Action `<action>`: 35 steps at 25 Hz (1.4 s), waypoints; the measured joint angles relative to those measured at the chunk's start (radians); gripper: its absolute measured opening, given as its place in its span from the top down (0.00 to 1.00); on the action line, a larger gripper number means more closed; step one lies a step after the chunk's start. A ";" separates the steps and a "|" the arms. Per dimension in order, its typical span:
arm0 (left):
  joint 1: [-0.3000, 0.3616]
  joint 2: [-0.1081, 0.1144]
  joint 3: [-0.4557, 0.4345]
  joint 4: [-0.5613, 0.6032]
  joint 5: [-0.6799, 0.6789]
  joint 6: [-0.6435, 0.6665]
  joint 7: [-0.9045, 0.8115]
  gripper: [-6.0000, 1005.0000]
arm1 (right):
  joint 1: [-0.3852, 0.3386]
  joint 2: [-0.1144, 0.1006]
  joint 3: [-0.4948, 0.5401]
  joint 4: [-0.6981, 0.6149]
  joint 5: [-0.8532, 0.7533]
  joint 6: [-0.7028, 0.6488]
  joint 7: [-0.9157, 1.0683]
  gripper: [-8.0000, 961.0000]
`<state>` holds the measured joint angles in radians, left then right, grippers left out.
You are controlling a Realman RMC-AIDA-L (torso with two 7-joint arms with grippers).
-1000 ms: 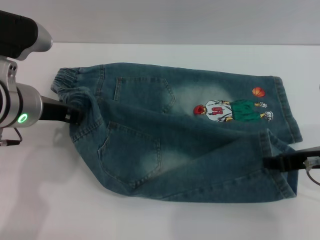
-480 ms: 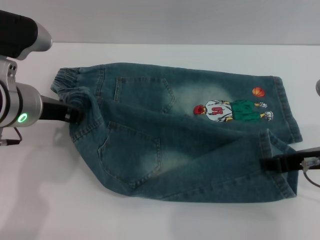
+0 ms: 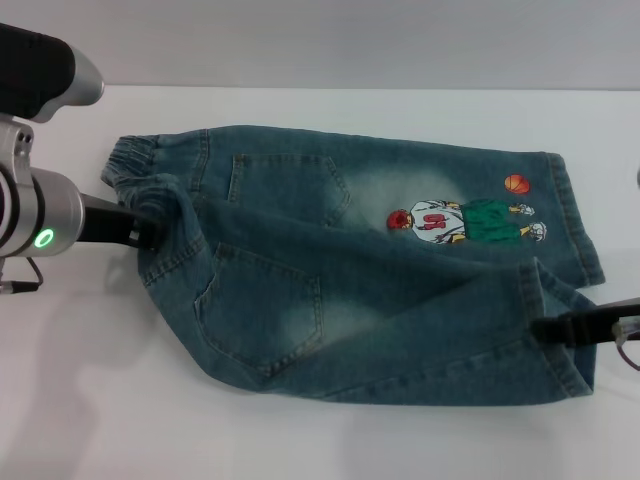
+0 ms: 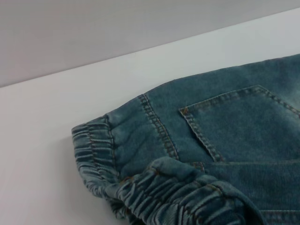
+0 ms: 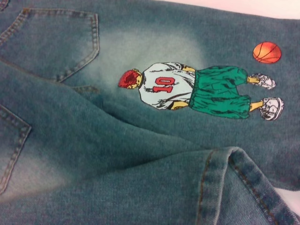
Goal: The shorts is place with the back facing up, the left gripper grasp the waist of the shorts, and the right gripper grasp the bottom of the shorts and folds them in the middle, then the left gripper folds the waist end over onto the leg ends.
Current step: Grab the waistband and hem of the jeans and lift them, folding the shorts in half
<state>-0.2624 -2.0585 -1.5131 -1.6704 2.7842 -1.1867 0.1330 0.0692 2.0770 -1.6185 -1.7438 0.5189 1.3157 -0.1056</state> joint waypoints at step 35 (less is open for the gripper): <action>0.008 0.000 0.008 -0.002 -0.001 -0.001 0.017 0.78 | 0.030 0.002 -0.068 0.028 0.012 0.002 0.004 0.68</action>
<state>-0.2542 -2.0582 -1.5056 -1.6728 2.7827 -1.1873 0.1503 0.0997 2.0792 -1.6868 -1.7158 0.5309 1.3174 -0.1017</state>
